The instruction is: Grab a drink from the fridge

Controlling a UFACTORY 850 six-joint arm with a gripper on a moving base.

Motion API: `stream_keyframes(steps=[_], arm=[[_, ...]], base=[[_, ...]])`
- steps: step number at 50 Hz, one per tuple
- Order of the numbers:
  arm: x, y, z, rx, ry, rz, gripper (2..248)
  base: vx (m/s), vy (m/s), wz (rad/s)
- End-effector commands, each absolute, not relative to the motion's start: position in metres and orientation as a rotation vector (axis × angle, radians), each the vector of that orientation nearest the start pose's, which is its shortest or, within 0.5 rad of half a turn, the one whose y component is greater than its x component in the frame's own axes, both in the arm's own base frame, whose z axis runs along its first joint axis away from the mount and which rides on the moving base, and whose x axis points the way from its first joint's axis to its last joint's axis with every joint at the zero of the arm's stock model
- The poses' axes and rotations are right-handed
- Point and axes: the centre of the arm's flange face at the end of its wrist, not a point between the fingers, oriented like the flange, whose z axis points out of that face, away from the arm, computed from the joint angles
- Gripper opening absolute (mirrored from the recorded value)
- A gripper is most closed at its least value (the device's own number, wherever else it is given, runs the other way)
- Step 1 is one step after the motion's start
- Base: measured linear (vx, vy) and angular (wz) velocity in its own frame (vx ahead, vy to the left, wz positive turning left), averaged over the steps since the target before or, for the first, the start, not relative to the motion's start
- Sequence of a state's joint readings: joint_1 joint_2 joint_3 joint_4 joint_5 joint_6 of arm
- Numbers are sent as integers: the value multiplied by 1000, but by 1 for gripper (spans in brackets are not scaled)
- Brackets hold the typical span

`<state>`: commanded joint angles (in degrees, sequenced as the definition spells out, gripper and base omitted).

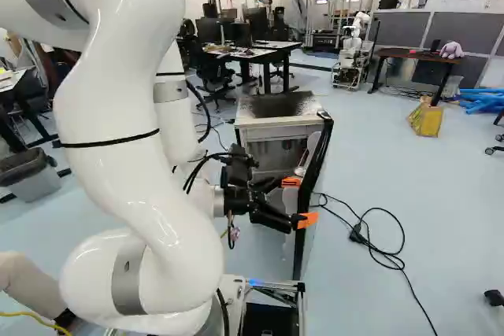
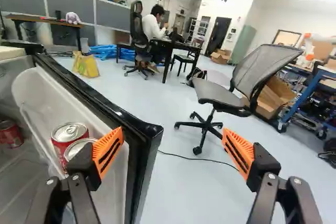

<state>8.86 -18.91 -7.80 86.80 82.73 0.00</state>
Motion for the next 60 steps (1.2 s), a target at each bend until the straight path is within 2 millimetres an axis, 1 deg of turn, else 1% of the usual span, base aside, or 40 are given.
stream_keyframes(steps=[27, 60], arm=[[239, -93, 275, 1385, -1194, 1074, 247], [277, -145, 276, 1213, -1345, 1018, 247]], base=[[0, 0, 0], [0, 0, 0]])
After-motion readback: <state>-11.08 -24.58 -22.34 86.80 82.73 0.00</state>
